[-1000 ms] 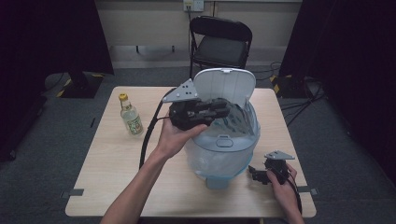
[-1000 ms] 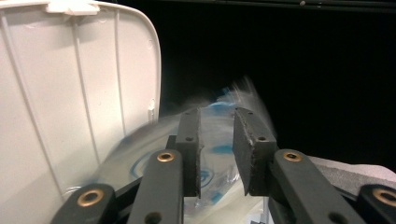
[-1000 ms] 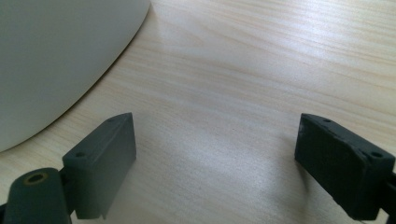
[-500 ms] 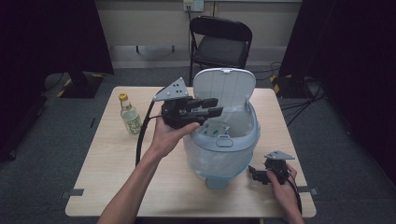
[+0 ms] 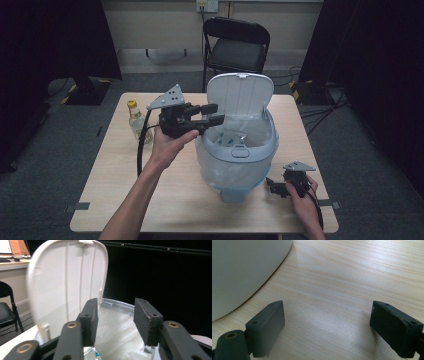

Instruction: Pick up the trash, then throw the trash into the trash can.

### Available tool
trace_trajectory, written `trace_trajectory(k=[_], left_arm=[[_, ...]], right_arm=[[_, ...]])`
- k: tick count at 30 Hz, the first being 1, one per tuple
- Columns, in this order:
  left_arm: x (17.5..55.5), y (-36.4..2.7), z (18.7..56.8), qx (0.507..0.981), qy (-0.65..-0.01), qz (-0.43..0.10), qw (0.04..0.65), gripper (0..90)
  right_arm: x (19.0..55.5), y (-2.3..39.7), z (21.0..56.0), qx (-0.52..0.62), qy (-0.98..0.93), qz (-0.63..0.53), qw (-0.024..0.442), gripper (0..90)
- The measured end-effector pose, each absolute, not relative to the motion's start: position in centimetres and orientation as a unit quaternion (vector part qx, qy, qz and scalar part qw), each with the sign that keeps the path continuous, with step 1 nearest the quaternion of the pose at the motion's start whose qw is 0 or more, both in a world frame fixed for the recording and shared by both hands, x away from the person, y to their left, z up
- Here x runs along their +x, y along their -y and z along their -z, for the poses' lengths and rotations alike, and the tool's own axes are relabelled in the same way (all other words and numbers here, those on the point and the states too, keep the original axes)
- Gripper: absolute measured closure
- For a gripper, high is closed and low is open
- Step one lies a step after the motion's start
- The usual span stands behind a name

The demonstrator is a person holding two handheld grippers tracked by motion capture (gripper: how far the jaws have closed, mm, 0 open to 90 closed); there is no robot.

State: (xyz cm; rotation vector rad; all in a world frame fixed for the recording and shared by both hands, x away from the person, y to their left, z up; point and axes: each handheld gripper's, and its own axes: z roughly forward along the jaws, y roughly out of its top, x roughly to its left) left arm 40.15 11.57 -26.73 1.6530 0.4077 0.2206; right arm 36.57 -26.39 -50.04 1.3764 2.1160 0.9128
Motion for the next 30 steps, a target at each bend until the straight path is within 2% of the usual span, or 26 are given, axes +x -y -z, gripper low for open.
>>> trace_trajectory(k=[10, 22, 30], left_arm=[[41.0, -14.9, 28.0, 0.733, -0.220, -0.112, 0.634, 44.0], [41.7, -18.9, 29.5, 0.731, -0.282, -0.161, 0.601, 30.8], [42.4, -23.0, 30.7, 0.715, -0.330, -0.186, 0.588, 27.8]], right_arm=[[36.6, 26.4, 50.0, 0.499, -0.768, -0.331, 0.227, 11.3], [36.6, 26.4, 50.0, 0.499, -0.768, -0.331, 0.227, 11.3], [36.6, 26.4, 50.0, 0.499, -0.768, -0.331, 0.227, 11.3]])
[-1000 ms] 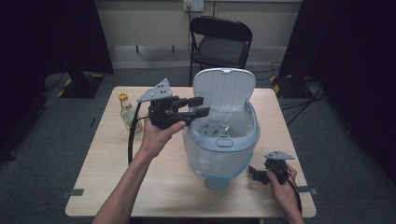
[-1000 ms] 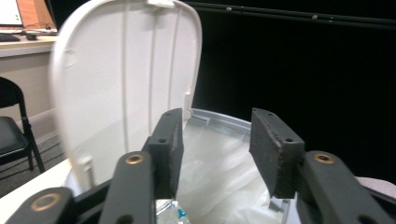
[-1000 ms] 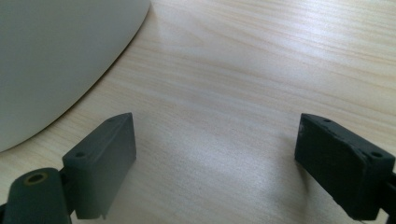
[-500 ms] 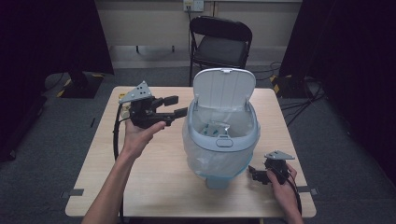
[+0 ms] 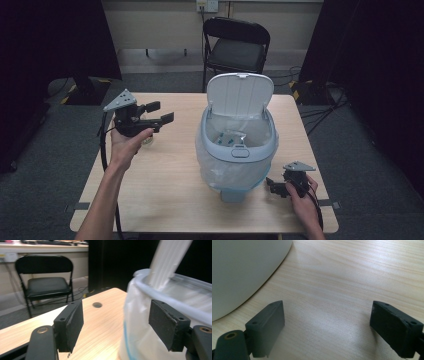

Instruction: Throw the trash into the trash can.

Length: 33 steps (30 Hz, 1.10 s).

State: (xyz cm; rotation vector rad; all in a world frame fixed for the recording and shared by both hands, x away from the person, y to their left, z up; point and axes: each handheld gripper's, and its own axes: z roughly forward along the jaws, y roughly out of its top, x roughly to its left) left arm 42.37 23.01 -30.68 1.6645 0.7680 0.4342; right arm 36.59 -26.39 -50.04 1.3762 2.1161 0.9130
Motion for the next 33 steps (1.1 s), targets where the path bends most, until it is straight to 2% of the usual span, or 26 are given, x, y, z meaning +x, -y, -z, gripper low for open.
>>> trace_trajectory(k=[18, 25, 33], left_arm=[[44.0, -30.1, 33.2, 0.699, -0.415, -0.217, 0.540, 18.7], [45.1, -31.1, 34.3, 0.693, -0.442, -0.217, 0.526, 18.0], [47.6, -31.4, 36.0, 0.696, -0.459, -0.230, 0.501, 21.4]], right_arm=[[36.6, 26.4, 50.0, 0.499, -0.768, -0.331, 0.227, 11.4], [36.6, 26.4, 50.0, 0.499, -0.768, -0.331, 0.227, 11.4], [36.6, 26.4, 50.0, 0.499, -0.768, -0.331, 0.227, 11.4]])
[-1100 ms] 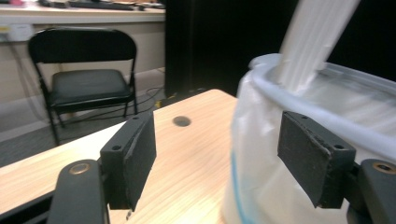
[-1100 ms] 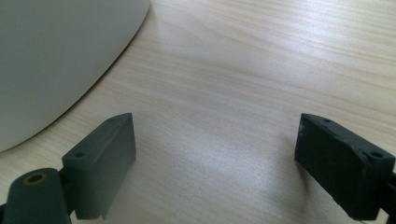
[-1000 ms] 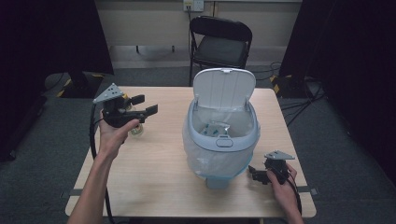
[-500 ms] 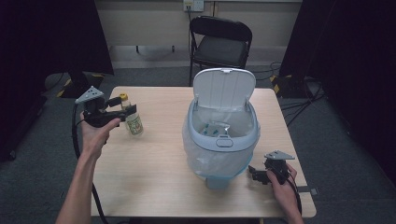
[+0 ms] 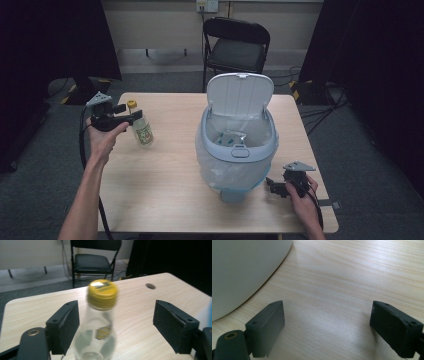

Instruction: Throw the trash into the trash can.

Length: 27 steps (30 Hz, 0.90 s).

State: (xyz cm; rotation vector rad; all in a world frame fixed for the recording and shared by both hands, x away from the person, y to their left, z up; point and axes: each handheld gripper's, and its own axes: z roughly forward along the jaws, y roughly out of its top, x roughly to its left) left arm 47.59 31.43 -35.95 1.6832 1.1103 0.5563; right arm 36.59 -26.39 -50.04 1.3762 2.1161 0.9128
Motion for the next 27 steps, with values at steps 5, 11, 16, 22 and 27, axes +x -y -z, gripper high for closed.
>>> trace_trajectory(k=[5, 11, 16, 22, 27], left_arm=[[49.2, -31.8, 37.4, 0.695, -0.473, -0.217, 0.496, 28.4], [49.8, -31.4, 38.1, 0.703, -0.470, -0.216, 0.488, 43.6], [49.8, -31.4, 38.2, 0.705, -0.471, -0.221, 0.482, 53.1], [49.2, -31.2, 37.8, 0.720, -0.462, -0.210, 0.474, 53.8], [48.1, -30.6, 37.4, 0.734, -0.453, -0.205, 0.463, 54.2]], right_arm=[[36.6, 26.4, 50.0, 0.499, -0.768, -0.331, 0.227, 11.4], [36.6, 26.4, 50.0, 0.499, -0.768, -0.331, 0.227, 11.4], [36.6, 26.4, 50.0, 0.499, -0.768, -0.331, 0.227, 11.4], [36.6, 26.4, 50.0, 0.499, -0.768, -0.331, 0.227, 11.4], [36.6, 26.4, 50.0, 0.499, -0.768, -0.331, 0.227, 11.4]])
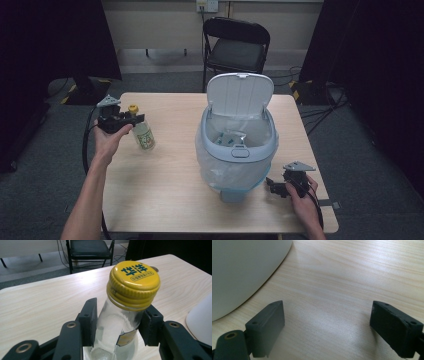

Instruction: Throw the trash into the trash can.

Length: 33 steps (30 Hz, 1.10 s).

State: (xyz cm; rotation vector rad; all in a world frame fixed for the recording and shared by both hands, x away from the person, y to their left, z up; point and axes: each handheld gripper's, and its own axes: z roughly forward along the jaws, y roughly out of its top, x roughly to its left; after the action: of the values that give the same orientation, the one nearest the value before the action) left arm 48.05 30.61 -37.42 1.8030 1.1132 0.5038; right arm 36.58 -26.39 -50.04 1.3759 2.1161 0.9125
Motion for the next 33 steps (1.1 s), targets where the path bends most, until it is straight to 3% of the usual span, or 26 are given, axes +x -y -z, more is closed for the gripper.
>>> trace_trajectory(k=[19, 22, 26, 33], left_arm=[[44.6, -29.8, 37.7, 0.755, -0.411, -0.173, 0.481, 52.8], [44.8, -30.0, 38.1, 0.756, -0.422, -0.159, 0.475, 46.3], [44.4, -29.5, 39.3, 0.761, -0.431, -0.172, 0.453, 25.5], [44.2, -29.3, 41.8, 0.771, -0.439, -0.168, 0.429, 23.6]], right_arm=[[36.6, 26.4, 50.0, 0.498, -0.769, -0.331, 0.227, 11.4], [36.6, 26.4, 50.0, 0.498, -0.769, -0.331, 0.226, 11.4], [36.6, 26.4, 50.0, 0.498, -0.768, -0.331, 0.227, 11.4], [36.6, 26.4, 50.0, 0.498, -0.769, -0.331, 0.226, 11.4]])
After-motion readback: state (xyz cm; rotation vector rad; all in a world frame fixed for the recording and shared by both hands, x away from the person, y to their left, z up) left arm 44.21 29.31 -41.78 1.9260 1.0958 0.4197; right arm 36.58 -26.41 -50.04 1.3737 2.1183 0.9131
